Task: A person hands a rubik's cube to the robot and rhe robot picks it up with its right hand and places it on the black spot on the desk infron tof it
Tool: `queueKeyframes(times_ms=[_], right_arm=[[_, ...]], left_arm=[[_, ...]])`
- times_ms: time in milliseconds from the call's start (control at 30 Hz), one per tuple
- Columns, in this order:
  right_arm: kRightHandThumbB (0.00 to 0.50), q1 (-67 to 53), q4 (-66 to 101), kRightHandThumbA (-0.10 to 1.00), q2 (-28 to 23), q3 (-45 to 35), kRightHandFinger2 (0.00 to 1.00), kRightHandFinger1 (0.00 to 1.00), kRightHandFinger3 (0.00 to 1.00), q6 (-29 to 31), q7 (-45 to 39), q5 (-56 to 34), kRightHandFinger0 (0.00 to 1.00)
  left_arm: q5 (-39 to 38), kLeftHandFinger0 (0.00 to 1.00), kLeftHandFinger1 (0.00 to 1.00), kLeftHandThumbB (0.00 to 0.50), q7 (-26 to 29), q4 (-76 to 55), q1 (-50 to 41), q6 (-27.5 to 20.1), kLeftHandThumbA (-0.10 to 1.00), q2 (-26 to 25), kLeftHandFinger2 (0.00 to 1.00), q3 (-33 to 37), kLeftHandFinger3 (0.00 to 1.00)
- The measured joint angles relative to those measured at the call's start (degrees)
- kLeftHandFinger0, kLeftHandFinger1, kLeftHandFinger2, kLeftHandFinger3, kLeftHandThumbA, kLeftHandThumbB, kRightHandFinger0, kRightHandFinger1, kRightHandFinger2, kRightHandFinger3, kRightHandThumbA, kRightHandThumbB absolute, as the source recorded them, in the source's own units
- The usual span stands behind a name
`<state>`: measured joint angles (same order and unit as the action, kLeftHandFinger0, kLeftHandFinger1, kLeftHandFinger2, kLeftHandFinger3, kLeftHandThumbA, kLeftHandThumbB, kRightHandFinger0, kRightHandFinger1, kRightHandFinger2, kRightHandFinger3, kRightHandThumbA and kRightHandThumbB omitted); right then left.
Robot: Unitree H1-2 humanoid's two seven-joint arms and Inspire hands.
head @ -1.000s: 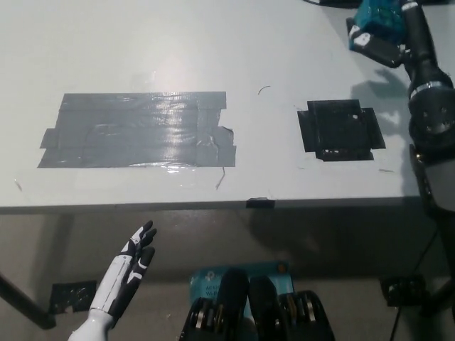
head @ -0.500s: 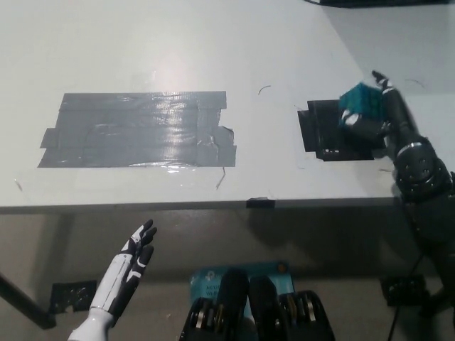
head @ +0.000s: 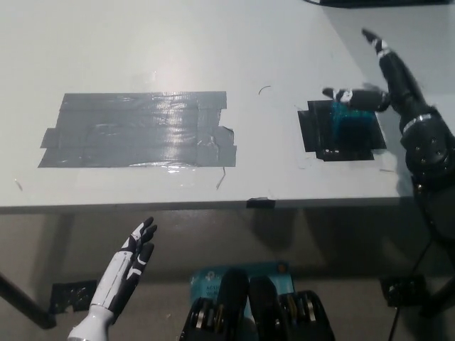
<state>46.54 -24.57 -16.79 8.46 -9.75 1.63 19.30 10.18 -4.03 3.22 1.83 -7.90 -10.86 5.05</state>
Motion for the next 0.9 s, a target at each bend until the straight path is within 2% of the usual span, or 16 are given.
queueKeyframes(times_ms=[133, 200, 233, 267, 367, 467, 567, 633, 667, 733, 767, 833, 900], right_arm=[[0.475, -0.19, 9.03, 0.97, -0.10, -1.10, 1.00, 1.00, 1.00, -2.06, -0.02, 1.05, 1.00], [0.431, -0.42, 13.16, 0.94, -0.17, -1.64, 1.00, 1.00, 1.00, -2.86, -0.11, 1.32, 1.00], [0.426, -0.71, 15.59, 0.93, -0.23, -1.90, 1.00, 1.00, 1.00, -3.44, -0.20, 1.46, 1.00], [0.447, -0.92, 16.79, 0.93, -0.26, -2.03, 1.00, 1.00, 1.00, -3.65, -0.26, 1.48, 1.00], [0.434, -3.49, 24.38, 0.98, -0.27, -2.60, 1.00, 1.00, 1.00, -4.61, -0.57, 1.51, 1.00], [0.380, -7.67, 31.42, 0.96, -0.09, -2.59, 1.00, 1.00, 1.00, -5.07, -0.83, 1.51, 1.00], [0.377, -12.72, 36.92, 0.94, 0.39, -2.52, 1.00, 1.00, 1.00, -5.12, -0.98, 1.48, 1.00], [0.336, -18.26, 41.87, 0.94, 1.17, -2.41, 1.00, 1.00, 1.00, -5.11, -1.01, 1.43, 1.00], [0.340, -21.76, 44.58, 0.95, 1.65, -2.30, 1.00, 1.00, 1.00, -5.04, -1.00, 1.37, 1.00], [0.311, -28.66, 48.76, 0.97, 2.99, -2.12, 1.00, 1.00, 1.00, -4.76, -0.94, 1.32, 1.00], [0.268, -31.40, 49.79, 0.92, 3.56, -1.99, 1.00, 1.00, 1.00, -4.51, -0.88, 1.31, 1.00], [0.244, -38.10, 51.20, 0.88, 4.99, -1.84, 1.00, 1.00, 1.00, -3.26, -0.64, 1.19, 1.00], [0.241, -44.62, 50.23, 0.85, 6.26, -1.70, 1.00, 1.00, 1.00, -1.50, -0.29, 1.05, 1.00]], left_arm=[[0.00, 1.00, 1.00, 0.187, -0.01, 0.02, 0.20, 0.04, 1.00, 0.00, 1.00, 0.02, 1.00], [0.00, 1.00, 1.00, 0.182, -0.01, 0.02, 0.23, 0.07, 1.00, 0.00, 1.00, 0.04, 1.00], [0.01, 1.00, 1.00, 0.183, -0.01, 0.02, 0.24, 0.07, 1.00, 0.00, 1.00, 0.05, 1.00], [0.00, 1.00, 1.00, 0.185, 0.00, 0.03, 0.25, 0.08, 1.00, 0.00, 1.00, 0.05, 1.00], [0.02, 1.00, 1.00, 0.179, 0.00, 0.14, 0.25, 0.10, 1.00, 0.00, 1.00, 0.13, 1.00], [0.03, 1.00, 1.00, 0.182, 0.00, 0.38, 0.24, 0.17, 1.00, 0.01, 1.00, 0.19, 1.00], [0.04, 1.00, 1.00, 0.188, 0.00, 0.42, 0.18, 0.20, 1.00, 0.01, 1.00, 0.21, 1.00], [0.05, 1.00, 1.00, 0.180, 0.00, 0.44, 0.06, 0.23, 1.00, 0.01, 1.00, 0.26, 1.00], [0.06, 1.00, 1.00, 0.174, 0.00, 0.43, -0.05, 0.24, 0.99, 0.02, 1.00, 0.30, 1.00], [0.06, 1.00, 1.00, 0.172, 0.01, 0.44, -0.47, 0.23, 0.99, 0.03, 1.00, 0.32, 1.00], [0.07, 1.00, 1.00, 0.173, 0.01, 0.44, -0.78, 0.23, 0.99, 0.03, 1.00, 0.33, 1.00], [0.08, 1.00, 1.00, 0.172, 0.02, 0.44, -1.59, 0.17, 0.99, 0.07, 1.00, 0.41, 1.00], [0.07, 1.00, 1.00, 0.182, 0.02, 0.54, -2.74, 0.08, 0.99, 0.09, 1.00, 0.48, 1.00]])
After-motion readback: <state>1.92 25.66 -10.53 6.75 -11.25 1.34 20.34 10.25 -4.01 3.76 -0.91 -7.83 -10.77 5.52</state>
